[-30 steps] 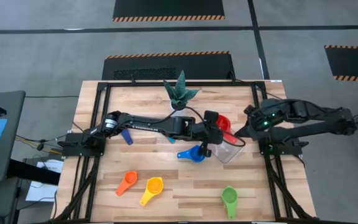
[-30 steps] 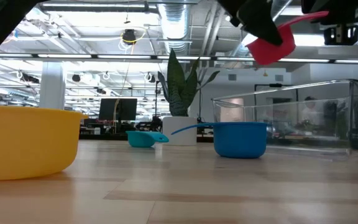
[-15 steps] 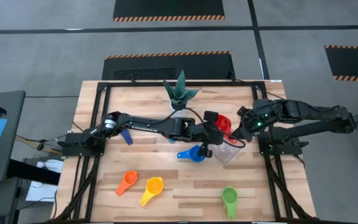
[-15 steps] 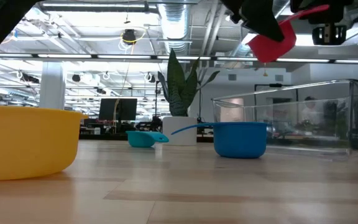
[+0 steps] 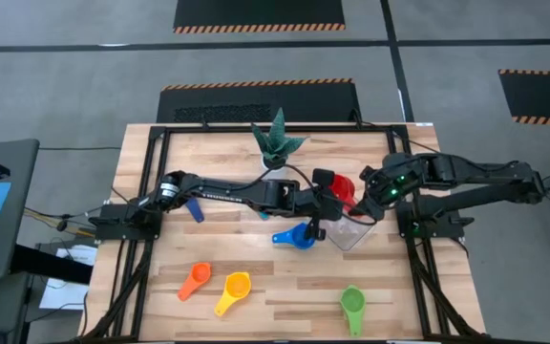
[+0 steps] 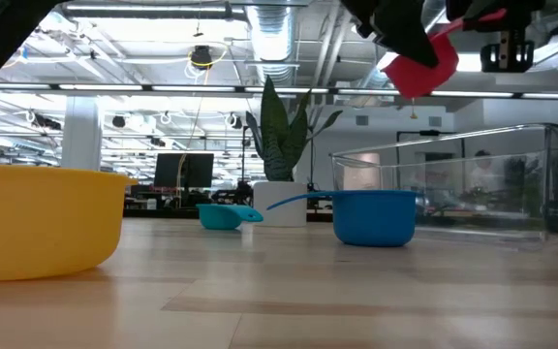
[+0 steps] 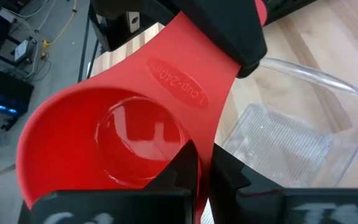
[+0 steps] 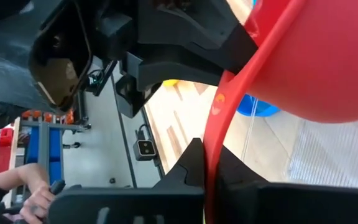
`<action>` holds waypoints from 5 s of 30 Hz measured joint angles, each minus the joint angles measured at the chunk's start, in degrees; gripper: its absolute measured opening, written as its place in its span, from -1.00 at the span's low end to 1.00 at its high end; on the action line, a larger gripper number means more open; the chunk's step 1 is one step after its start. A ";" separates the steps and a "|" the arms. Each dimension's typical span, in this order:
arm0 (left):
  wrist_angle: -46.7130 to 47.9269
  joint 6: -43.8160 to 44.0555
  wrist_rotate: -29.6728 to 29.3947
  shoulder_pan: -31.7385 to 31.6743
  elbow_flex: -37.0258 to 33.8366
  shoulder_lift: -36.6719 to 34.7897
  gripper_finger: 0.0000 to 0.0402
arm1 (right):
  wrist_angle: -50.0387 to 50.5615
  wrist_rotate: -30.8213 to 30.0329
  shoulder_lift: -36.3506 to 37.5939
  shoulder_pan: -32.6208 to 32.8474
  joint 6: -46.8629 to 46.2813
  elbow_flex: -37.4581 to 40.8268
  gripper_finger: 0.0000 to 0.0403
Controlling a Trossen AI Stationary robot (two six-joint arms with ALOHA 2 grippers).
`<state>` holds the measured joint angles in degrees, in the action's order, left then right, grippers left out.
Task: Nest measuring cups in basket
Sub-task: Put the red measuring cup into the transparent bin
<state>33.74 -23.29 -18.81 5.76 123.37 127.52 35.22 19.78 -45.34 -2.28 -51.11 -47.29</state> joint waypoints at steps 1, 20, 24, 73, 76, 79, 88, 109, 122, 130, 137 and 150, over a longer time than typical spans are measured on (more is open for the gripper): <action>-0.04 -0.02 -0.02 0.00 0.00 0.00 -0.95 | -0.39 0.07 0.00 0.00 0.01 0.00 -0.97; 8.48 -0.50 -1.04 0.96 5.85 -0.81 -0.93 | -2.82 0.99 0.09 0.00 0.36 -0.20 -0.98; 10.80 -0.52 -0.88 0.96 6.91 -0.87 -0.93 | -3.39 0.84 0.01 0.00 0.36 -0.14 -0.98; 36.65 21.55 -15.93 5.25 7.17 -4.42 -0.08 | 12.06 -18.30 -0.36 0.24 -0.62 0.00 -0.98; 37.82 22.68 -15.96 5.27 7.17 -4.42 -0.08 | 10.43 -25.11 -1.73 1.58 1.33 -0.02 -0.98; 40.21 24.97 -15.96 5.27 7.17 -4.42 -0.08 | 9.90 -27.81 -3.61 2.91 2.75 -0.02 -0.98; 51.20 33.59 -16.00 5.27 7.15 -4.42 -0.08 | 7.70 -29.98 -8.82 8.54 2.84 -0.02 -0.98; 52.76 37.53 -16.11 5.27 7.13 -4.37 -0.08 | 1.53 -29.93 -23.35 16.39 -0.96 -0.07 -0.98; 52.44 37.33 -16.13 5.27 7.13 -4.33 -0.08 | 1.99 -21.74 -25.05 10.65 6.67 0.00 -0.98; 52.04 37.55 -16.11 5.27 7.10 -4.33 -0.08 | -0.91 -4.52 -21.98 -0.01 13.33 5.74 -0.98; 51.57 37.38 -16.11 5.25 7.10 -4.33 -0.08 | -4.22 1.08 -18.41 -4.37 15.81 7.93 -0.98; 49.05 36.44 -16.15 5.11 7.10 -4.31 -0.08 | -1.97 16.47 -21.73 -14.71 24.68 7.96 -0.98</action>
<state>82.78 13.15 -34.96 10.87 130.48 123.22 33.26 36.25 -67.07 -16.99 -26.42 -39.33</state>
